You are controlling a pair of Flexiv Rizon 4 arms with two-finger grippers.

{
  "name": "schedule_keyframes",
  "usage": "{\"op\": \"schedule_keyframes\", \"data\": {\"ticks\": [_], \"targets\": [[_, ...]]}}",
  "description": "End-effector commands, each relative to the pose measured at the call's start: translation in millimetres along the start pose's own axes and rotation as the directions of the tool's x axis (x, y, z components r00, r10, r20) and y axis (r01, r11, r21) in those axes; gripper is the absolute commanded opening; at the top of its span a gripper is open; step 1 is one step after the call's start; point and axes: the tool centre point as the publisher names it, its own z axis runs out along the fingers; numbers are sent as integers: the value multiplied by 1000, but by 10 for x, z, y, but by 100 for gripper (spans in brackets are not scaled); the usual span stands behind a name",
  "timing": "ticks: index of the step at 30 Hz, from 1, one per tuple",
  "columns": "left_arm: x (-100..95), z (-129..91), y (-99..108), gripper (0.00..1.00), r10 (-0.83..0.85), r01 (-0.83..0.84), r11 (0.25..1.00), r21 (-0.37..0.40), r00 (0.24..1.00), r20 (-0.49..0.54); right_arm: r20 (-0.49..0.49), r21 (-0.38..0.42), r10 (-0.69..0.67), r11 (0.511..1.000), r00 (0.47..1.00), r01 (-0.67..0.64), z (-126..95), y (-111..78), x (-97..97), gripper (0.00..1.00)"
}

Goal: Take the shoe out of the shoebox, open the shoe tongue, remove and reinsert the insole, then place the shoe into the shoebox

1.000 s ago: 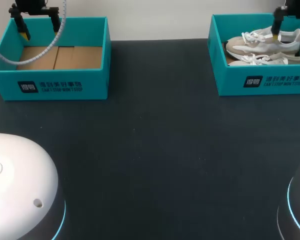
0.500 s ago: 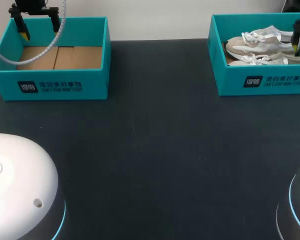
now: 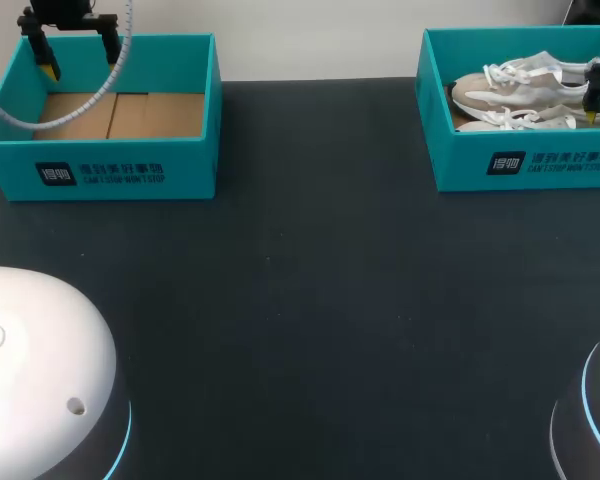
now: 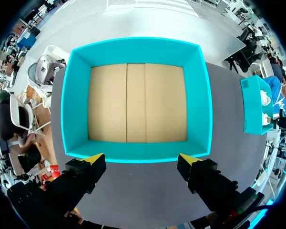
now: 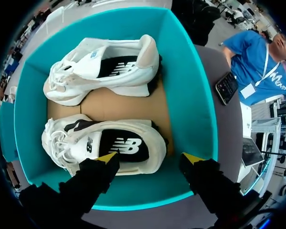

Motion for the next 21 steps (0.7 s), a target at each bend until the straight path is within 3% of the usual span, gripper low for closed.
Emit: {"op": "schedule_keyframes", "data": {"ticks": [1, 7, 10, 13, 18, 19, 21], "targets": [[-1, 0, -1, 100, 0, 0, 1000, 0, 1000, 0, -2, 9, 3, 1000, 1000, -3, 121, 50, -35, 82], [-1, 0, -1, 100, 0, 0, 1000, 0, 1000, 0, -2, 1, 30, 1000, 1000, -30, 190, 91, -66, 78], [-1, 0, -1, 100, 0, 0, 1000, 0, 1000, 0, 1, 2, 31, 1000, 1000, -31, 214, 114, -73, 69], [-1, 0, -1, 100, 0, 0, 1000, 0, 1000, 0, 7, 9, 35, 999, 999, -35, 266, 115, -72, 45], [-1, 0, -1, 100, 0, 0, 1000, 0, 1000, 0, 11, 26, 46, 999, 999, -47, 344, 101, -78, 15], [-1, 0, -1, 100, 0, 0, 1000, 0, 1000, 0, 14, 28, 47, 998, 999, -47, 359, 97, -75, 0], [-1, 0, -1, 100, 0, 0, 1000, 0, 1000, 0, 19, 33, 47, 998, 999, -48, 379, 91, -69, 0]]}}
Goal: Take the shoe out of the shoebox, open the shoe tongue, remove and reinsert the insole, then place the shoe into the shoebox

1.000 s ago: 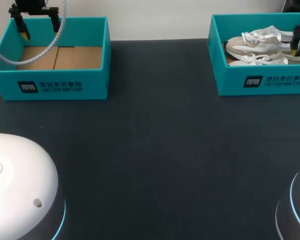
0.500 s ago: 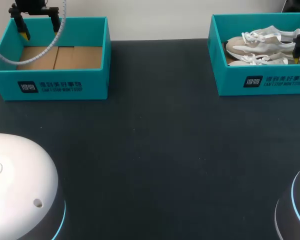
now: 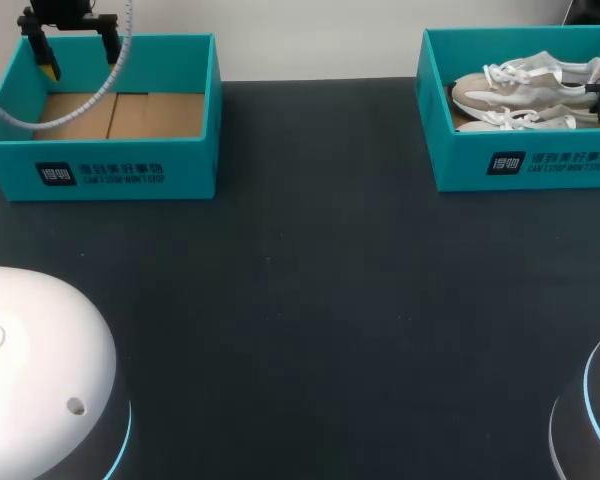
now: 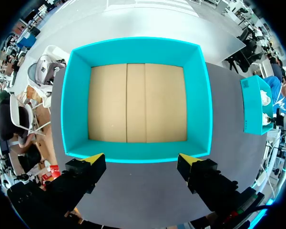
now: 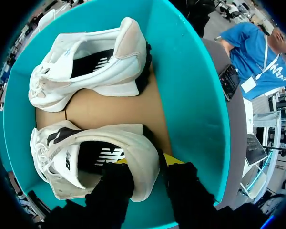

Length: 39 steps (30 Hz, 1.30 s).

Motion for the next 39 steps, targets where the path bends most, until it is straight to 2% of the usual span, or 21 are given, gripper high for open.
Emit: {"op": "schedule_keyframes", "data": {"ticks": [1, 7, 15, 26, 33, 39], "targets": [[-1, -1, -1, 100, 0, 0, 1000, 0, 1000, 0, 5, 11, 1, 1000, 1000, -1, 55, 30, 34, 0], [-1, -1, -1, 100, 0, 0, 1000, 0, 1000, 0, 35, 12, 1, 1000, 999, -2, 40, 9, 2, 0], [-1, -1, -1, 100, 0, 0, 1000, 0, 1000, 0, 64, 7, 4, 1000, 998, -5, -271, -49, -94, 0], [-1, -1, -1, 100, 0, 0, 1000, 0, 1000, 0, 110, -41, 11, 999, 994, -7, -1006, -42, -139, 0], [-1, -1, -1, 100, 0, 0, 1000, 0, 1000, 0, 157, -73, -5, 997, 988, 17, -1561, -9, -48, 0], [-1, -1, -1, 100, 0, 0, 1000, 0, 1000, 0, 167, -92, -31, 995, 985, 47, -1926, -45, 52, 0]]}}
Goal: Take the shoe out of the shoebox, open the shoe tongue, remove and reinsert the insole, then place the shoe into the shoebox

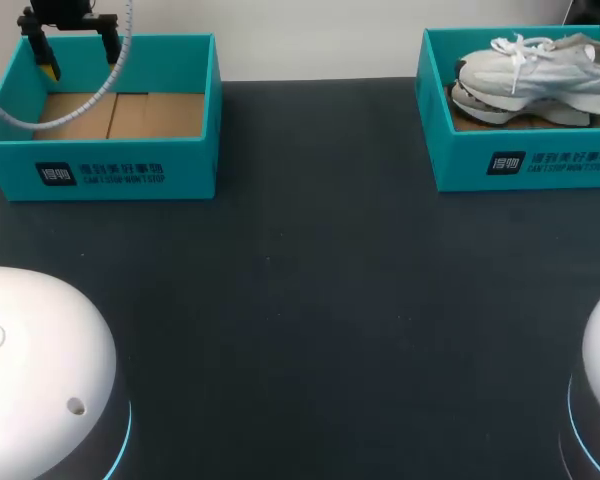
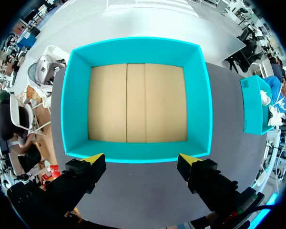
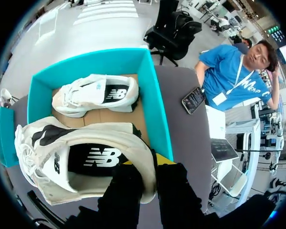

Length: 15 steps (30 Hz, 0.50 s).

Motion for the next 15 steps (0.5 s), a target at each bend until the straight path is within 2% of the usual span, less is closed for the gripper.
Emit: {"op": "schedule_keyframes", "data": {"ticks": [1, 5, 15], "targets": [[-1, -1, -1, 100, 0, 0, 1000, 0, 1000, 0, 0, -11, -4, 1000, 1000, 4, -460, -71, 20, 0], [-1, -1, -1, 100, 0, 0, 1000, 0, 1000, 0, 11, -15, 18, 1000, 1000, -18, -593, -65, 73, 0], [-1, -1, -1, 100, 0, 0, 1000, 0, 1000, 0, 11, -15, 18, 1000, 1000, -18, -593, -65, 73, 0]]}}
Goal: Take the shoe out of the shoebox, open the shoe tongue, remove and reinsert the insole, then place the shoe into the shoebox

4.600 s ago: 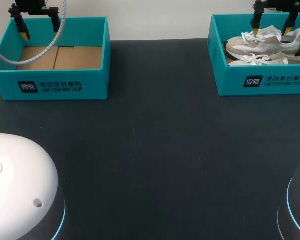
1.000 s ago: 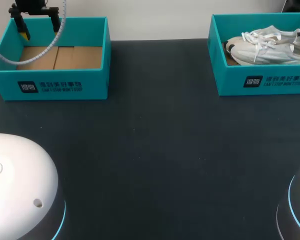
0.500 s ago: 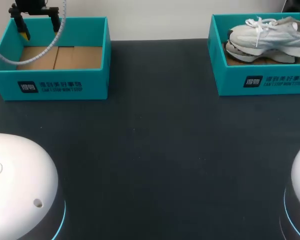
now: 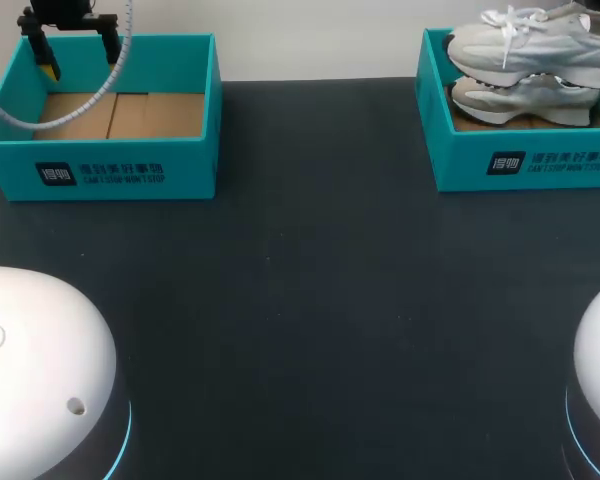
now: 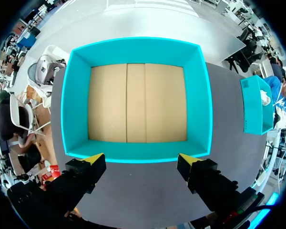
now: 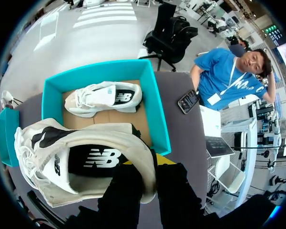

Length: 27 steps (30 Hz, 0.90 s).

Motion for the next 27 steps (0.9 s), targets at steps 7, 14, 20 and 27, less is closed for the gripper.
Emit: {"op": "schedule_keyframes", "data": {"ticks": [7, 14, 20, 27], "targets": [[-1, -1, -1, 100, 0, 0, 1000, 0, 1000, 0, 38, 6, 18, 1000, 999, -18, -178, -332, 117, 0], [-1, -1, -1, 100, 0, 0, 1000, 0, 1000, 0, 70, -23, 50, 999, 996, -48, -429, -981, 463, 0], [-1, -1, -1, 100, 0, 0, 1000, 0, 1000, 0, 81, -38, 63, 997, 995, -60, -515, -1579, 848, 0], [-1, -1, -1, 100, 0, 0, 1000, 0, 1000, 0, 12, 3, 107, 994, 994, -107, -638, -2172, 1217, 0]]}}
